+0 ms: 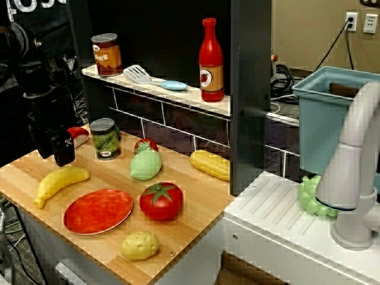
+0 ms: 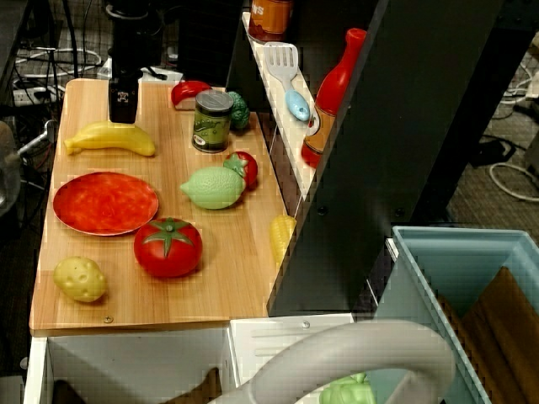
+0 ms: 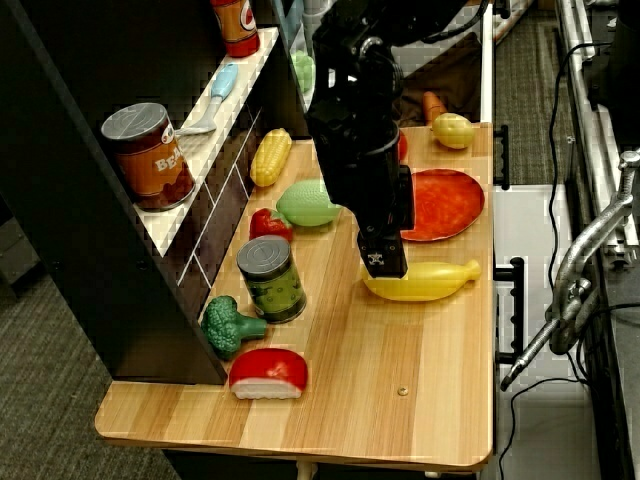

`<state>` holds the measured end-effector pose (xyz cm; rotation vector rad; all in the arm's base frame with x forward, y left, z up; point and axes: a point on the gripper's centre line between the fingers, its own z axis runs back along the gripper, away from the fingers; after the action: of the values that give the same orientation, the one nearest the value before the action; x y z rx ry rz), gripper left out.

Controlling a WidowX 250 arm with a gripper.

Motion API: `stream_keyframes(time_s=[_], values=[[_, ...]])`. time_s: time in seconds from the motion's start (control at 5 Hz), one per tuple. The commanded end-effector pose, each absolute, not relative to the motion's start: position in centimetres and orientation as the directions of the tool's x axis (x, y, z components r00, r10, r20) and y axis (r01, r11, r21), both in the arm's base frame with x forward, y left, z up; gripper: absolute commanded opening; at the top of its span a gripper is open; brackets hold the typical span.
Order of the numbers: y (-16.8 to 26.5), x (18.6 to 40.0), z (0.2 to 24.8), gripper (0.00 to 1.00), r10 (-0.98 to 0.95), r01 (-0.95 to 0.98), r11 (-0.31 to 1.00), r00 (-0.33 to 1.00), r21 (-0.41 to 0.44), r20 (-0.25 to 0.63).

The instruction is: Put banana on plate

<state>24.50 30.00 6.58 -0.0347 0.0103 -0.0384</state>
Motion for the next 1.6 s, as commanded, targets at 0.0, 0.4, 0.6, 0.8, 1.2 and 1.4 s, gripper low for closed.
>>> stream_keyframes(time_s=[0.0,0.4,0.6,0.8,1.2,1.4], values=[[30.5,25.3,6.3,1.0,-0.041,0.041,0.999,0.999,0.014,0.008],[30.8,25.7,4.9,1.0,-0.027,0.026,0.999,0.999,0.035,0.024],[30.8,25.9,4.3,1.0,-0.025,0.024,0.999,0.999,0.048,0.021],[30.8,26.0,4.2,1.0,-0.008,0.007,0.999,1.0,0.052,0.027],[30.9,25.6,3.4,0.0,0.012,-0.013,0.998,1.0,0.059,0.017],[30.7,25.7,3.4,0.0,0.004,-0.004,0.998,1.0,0.066,0.009]])
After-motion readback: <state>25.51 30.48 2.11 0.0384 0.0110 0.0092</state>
